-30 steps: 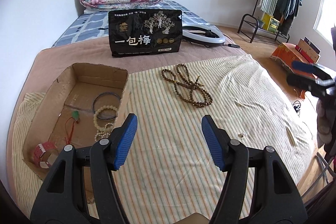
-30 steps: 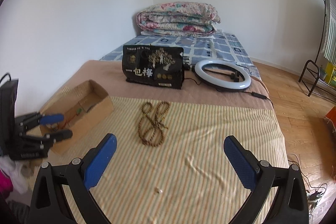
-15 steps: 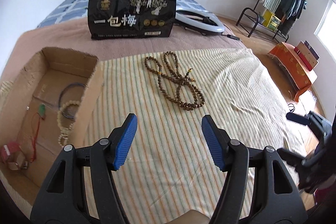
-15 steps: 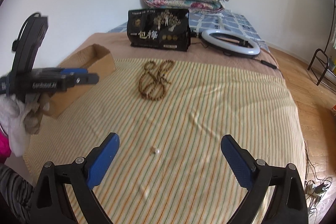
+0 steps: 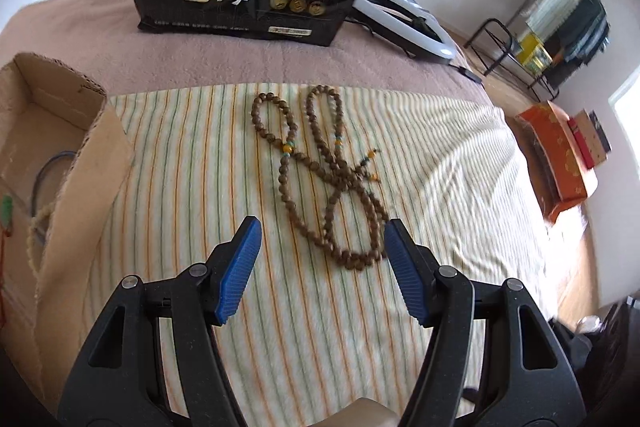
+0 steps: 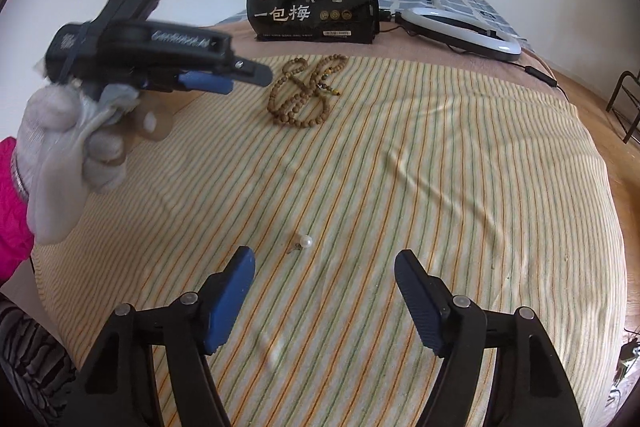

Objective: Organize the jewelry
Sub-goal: 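Grasp the brown prayer-bead strand with the left tool while the right tool grasps a white pearl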

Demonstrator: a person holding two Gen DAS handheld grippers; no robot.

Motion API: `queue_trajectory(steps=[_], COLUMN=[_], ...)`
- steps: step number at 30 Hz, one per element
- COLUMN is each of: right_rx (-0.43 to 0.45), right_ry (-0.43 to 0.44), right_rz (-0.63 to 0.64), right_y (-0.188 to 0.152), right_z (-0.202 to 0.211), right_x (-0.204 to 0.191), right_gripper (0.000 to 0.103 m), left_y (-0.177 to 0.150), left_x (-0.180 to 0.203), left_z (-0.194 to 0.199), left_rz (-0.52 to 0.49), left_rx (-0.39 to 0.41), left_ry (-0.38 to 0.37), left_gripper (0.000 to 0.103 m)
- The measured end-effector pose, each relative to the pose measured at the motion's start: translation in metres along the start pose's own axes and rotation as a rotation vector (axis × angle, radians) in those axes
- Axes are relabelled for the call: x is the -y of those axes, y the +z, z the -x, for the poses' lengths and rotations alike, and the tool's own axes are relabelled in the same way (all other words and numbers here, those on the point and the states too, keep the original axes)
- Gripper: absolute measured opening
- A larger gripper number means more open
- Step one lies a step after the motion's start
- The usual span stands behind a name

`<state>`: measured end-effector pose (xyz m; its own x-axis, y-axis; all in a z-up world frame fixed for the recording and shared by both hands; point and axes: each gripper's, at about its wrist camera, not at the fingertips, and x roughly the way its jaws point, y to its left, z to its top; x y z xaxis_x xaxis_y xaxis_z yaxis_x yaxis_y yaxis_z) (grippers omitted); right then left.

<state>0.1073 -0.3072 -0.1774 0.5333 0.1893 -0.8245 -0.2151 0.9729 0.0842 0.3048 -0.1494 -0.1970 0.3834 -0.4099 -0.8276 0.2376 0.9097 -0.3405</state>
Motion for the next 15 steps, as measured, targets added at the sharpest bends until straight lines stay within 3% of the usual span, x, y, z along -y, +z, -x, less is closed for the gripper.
queue_trajectory(steps=[9, 15], right_rx=[-0.001, 0.003], right_ry=[0.010, 0.014], right_rz=[0.017, 0.008], right_y=[-0.005, -0.006], right_z=[-0.005, -0.006], right_x=[0.000, 0.003], right_gripper=[0.071, 0.070], left_y=[0.023, 0.037], left_x=[-0.022, -0.022], left_z=[-0.038, -0.051], left_rz=[0.186, 0.235], left_rx=[-0.048, -0.039], left_ry=[-0.067, -0.071], left_gripper=[0.069, 0.074])
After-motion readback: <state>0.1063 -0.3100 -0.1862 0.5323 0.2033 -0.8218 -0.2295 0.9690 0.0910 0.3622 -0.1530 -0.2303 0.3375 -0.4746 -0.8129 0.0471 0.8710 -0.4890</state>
